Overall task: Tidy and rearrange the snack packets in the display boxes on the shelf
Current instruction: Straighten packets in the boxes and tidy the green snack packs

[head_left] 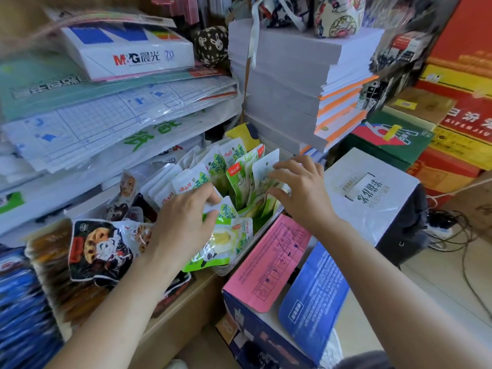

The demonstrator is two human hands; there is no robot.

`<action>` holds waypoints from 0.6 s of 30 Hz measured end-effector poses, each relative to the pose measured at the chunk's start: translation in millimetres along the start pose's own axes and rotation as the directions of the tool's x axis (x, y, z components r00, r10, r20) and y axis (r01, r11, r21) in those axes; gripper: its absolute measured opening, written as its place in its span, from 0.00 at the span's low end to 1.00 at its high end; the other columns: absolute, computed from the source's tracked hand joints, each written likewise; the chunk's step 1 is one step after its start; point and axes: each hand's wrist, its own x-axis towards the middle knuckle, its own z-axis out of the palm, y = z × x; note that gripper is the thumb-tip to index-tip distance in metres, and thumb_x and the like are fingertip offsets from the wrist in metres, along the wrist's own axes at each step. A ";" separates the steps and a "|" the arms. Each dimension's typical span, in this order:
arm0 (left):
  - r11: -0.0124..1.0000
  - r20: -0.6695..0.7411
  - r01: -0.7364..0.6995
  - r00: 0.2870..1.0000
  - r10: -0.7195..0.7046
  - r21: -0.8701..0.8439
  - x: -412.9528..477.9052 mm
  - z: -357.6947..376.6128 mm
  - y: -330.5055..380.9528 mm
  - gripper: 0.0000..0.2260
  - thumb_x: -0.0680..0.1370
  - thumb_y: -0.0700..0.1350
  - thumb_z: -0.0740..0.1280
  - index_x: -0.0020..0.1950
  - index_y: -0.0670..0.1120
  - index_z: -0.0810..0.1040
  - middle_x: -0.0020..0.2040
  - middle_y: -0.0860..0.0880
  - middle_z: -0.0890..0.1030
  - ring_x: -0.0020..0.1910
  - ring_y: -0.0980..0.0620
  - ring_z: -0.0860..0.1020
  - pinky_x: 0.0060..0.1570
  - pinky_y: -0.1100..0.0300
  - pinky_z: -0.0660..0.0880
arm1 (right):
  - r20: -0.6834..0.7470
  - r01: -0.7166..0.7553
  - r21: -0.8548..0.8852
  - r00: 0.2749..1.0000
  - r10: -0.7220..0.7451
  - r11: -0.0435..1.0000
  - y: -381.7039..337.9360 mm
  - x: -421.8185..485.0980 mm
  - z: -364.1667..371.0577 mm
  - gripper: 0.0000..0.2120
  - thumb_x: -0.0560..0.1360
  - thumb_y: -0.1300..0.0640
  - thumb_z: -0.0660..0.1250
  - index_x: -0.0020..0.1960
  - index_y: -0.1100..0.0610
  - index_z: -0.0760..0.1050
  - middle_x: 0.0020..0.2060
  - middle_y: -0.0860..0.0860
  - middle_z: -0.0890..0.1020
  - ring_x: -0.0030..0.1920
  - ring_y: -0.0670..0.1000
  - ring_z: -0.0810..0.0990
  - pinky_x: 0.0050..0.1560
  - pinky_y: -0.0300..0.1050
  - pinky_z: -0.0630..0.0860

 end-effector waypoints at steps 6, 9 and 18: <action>0.999 0.011 0.035 0.999 -0.035 -0.003 -1.7 -0.8 -2.6 0.10 0.76 0.44 0.73 0.52 0.52 0.75 0.44 0.53 0.83 0.21 0.61 0.64 0.31 0.59 0.66 | 0.156 0.241 0.077 0.956 -0.250 0.968 -23.1 -5.0 9.1 0.14 0.67 0.60 0.78 0.52 0.52 0.84 0.49 0.44 0.83 0.57 0.53 0.73 0.60 0.50 0.63; 0.999 0.029 0.041 0.999 -0.041 -0.001 -1.6 -0.5 -4.6 0.10 0.76 0.45 0.73 0.53 0.53 0.75 0.43 0.54 0.83 0.22 0.60 0.67 0.28 0.62 0.62 | 0.304 0.243 -0.060 0.928 -0.214 0.968 -22.2 -7.2 19.4 0.11 0.67 0.50 0.78 0.48 0.46 0.85 0.49 0.40 0.81 0.59 0.55 0.70 0.64 0.55 0.59; 0.995 0.038 0.077 0.996 -0.075 -0.060 -2.6 -0.3 -12.6 0.10 0.76 0.46 0.72 0.52 0.57 0.74 0.44 0.52 0.84 0.20 0.55 0.69 0.30 0.53 0.76 | 0.261 0.184 -0.161 0.956 -0.138 0.970 -28.4 3.8 35.0 0.03 0.68 0.49 0.76 0.35 0.44 0.84 0.41 0.39 0.79 0.53 0.54 0.68 0.62 0.54 0.57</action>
